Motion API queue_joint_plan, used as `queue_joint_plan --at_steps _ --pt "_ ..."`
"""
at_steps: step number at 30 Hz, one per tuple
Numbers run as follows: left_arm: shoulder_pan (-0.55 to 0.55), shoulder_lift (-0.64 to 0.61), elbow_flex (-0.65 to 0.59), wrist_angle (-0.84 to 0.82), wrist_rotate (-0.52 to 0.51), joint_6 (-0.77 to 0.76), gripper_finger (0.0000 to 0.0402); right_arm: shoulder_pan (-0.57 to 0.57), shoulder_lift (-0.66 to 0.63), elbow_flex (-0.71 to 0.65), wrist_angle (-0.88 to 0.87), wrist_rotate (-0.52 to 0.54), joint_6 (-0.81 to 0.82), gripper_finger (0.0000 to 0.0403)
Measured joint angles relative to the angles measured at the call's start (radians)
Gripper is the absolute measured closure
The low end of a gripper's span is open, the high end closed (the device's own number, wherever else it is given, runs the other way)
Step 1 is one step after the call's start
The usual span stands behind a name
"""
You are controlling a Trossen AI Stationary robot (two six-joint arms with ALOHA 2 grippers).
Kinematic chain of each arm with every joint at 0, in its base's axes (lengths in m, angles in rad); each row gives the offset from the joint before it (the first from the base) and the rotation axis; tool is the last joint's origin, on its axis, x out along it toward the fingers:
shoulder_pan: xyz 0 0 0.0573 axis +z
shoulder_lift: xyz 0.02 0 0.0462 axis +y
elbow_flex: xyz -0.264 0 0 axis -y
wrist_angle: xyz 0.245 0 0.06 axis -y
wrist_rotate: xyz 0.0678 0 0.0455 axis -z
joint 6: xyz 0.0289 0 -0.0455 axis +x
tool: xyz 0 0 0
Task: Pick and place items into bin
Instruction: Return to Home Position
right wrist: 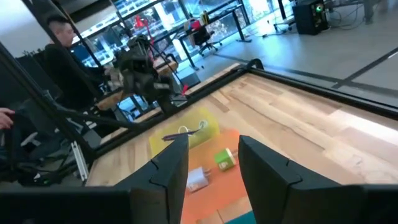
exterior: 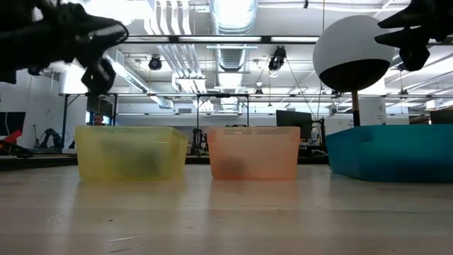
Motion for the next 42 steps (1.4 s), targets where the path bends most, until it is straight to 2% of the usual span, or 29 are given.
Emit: queue_joint_plan --at_steps 2,9,20,26,33,37,42 --pt "0.004 -0.078 0.0 -0.124 0.001 -0.001 0.035 0.0 0.0 0.0 0.001 0.0 0.0 0.0273" --pt "0.067 -0.356 0.0 -0.314 0.001 0.0 0.035 0.0 -0.001 -0.002 0.002 0.0 0.001 0.0281" --pt "0.328 -0.677 -0.001 -0.294 0.0 0.0 0.035 0.0 -0.012 -0.009 0.001 -0.002 0.002 0.028" --pt "0.419 -0.671 -0.002 -0.195 -0.015 0.0 0.035 -0.004 -0.013 -0.052 0.039 -0.001 0.002 0.0283" --pt "0.422 -0.671 -0.002 -0.188 -0.017 0.0 0.035 -0.015 -0.014 -0.222 0.202 0.0 0.002 0.0289" --pt "0.422 -0.671 -0.002 -0.188 -0.017 0.0 0.035 -0.015 -0.014 -0.312 0.204 0.0 0.002 0.0287" --pt "0.422 -0.671 -0.002 -0.189 -0.018 0.0 0.035 -0.018 -0.015 -0.324 0.215 -0.002 -0.001 0.0285"
